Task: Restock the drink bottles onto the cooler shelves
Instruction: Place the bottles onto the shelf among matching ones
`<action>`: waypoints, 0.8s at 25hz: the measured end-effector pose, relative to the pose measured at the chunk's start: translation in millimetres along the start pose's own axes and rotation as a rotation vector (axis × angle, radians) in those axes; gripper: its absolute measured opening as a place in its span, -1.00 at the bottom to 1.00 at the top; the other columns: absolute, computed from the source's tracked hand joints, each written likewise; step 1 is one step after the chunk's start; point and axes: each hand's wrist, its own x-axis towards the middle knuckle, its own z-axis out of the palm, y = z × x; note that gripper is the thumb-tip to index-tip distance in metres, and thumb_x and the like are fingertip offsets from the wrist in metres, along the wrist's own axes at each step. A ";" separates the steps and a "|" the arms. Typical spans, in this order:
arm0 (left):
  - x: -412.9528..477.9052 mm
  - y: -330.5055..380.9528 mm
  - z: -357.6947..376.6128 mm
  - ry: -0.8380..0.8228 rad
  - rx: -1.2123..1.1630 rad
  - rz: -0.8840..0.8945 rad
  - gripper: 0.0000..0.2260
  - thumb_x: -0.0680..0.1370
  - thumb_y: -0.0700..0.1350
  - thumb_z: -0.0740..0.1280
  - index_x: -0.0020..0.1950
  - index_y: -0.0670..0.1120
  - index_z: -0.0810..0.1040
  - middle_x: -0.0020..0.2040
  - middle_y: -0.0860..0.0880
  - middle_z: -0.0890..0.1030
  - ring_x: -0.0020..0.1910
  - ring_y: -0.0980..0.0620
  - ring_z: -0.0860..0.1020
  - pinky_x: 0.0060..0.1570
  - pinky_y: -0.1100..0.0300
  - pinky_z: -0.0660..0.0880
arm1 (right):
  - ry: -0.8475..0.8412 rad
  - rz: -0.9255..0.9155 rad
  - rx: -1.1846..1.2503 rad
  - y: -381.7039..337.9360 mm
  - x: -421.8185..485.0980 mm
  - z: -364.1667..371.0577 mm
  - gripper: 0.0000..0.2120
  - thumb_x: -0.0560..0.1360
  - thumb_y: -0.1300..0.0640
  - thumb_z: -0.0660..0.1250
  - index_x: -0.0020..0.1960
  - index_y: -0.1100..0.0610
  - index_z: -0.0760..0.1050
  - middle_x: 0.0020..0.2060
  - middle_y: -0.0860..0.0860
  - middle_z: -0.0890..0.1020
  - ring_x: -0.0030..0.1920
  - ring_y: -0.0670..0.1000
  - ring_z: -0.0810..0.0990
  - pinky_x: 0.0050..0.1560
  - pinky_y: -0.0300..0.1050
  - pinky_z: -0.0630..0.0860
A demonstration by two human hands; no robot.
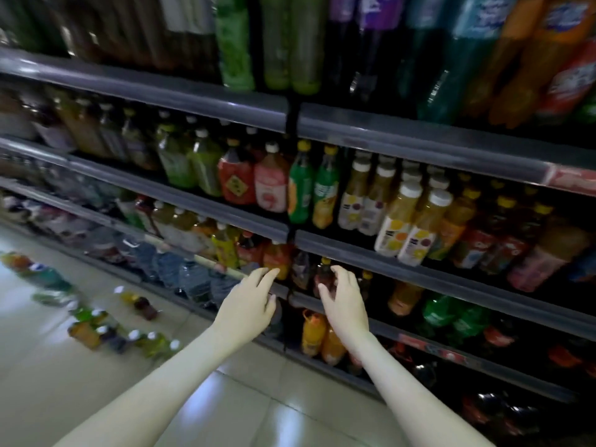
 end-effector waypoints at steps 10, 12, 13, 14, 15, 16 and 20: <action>40.4 -132.0 -67.8 0.139 -0.027 -0.094 -0.54 0.59 -0.11 0.23 0.49 -0.06 0.27 0.41 -0.08 0.35 0.11 -0.05 0.54 0.15 0.12 0.42 | 0.054 -0.100 0.107 -123.0 84.0 116.3 -0.44 0.60 0.03 0.23 0.52 0.04 0.09 0.44 -0.02 0.25 0.40 -0.02 0.31 0.22 -0.16 0.38; 60.0 -158.8 -71.3 0.150 -0.002 -0.030 -0.54 0.57 -0.14 0.26 0.47 -0.11 0.30 0.39 -0.12 0.39 0.16 -0.10 0.53 0.16 0.08 0.42 | 0.149 -0.057 0.139 -128.6 110.7 135.7 -0.38 0.58 0.06 0.27 0.53 0.05 0.04 0.45 0.02 0.22 0.43 0.01 0.26 0.23 -0.19 0.34; 72.5 -171.2 -74.7 0.144 0.009 0.001 -0.53 0.56 -0.15 0.28 0.47 -0.12 0.31 0.38 -0.14 0.40 0.22 -0.12 0.49 0.18 0.06 0.42 | 0.198 -0.023 0.142 -131.8 125.7 142.3 -0.35 0.57 0.08 0.29 0.53 0.06 0.02 0.46 0.04 0.20 0.45 0.03 0.22 0.26 -0.15 0.33; 84.4 -179.7 -79.0 0.136 0.017 0.030 -0.53 0.56 -0.16 0.28 0.47 -0.13 0.30 0.39 -0.16 0.39 0.27 -0.14 0.46 0.21 0.05 0.42 | 0.243 0.012 0.135 -133.2 139.7 145.7 -0.32 0.56 0.10 0.31 0.53 0.08 0.00 0.47 0.07 0.18 0.46 0.05 0.18 0.31 -0.10 0.32; 96.7 -186.5 -83.0 0.137 0.023 0.062 -0.52 0.57 -0.15 0.28 0.48 -0.13 0.29 0.40 -0.16 0.38 0.31 -0.15 0.43 0.23 0.04 0.40 | 0.283 0.045 0.118 -134.8 152.5 145.5 -0.30 0.55 0.11 0.32 0.54 0.10 -0.02 0.47 0.10 0.17 0.47 0.07 0.14 0.34 -0.05 0.31; 108.4 -192.3 -85.9 0.136 0.023 0.091 -0.52 0.58 -0.14 0.26 0.49 -0.12 0.27 0.42 -0.16 0.36 0.34 -0.15 0.40 0.25 0.04 0.39 | 0.317 0.084 0.094 -136.9 163.4 144.0 -0.29 0.55 0.12 0.32 0.54 0.12 -0.03 0.48 0.12 0.15 0.48 0.08 0.12 0.36 -0.01 0.30; 138.1 -206.9 -86.7 0.057 -0.009 0.184 -0.51 0.62 -0.08 0.18 0.54 -0.06 0.15 0.49 -0.12 0.23 0.43 -0.11 0.27 0.33 0.08 0.28 | 0.344 0.136 -0.035 -140.6 177.9 142.6 -0.31 0.56 0.10 0.30 0.54 0.14 -0.02 0.47 0.15 0.17 0.47 0.11 0.13 0.34 -0.02 0.33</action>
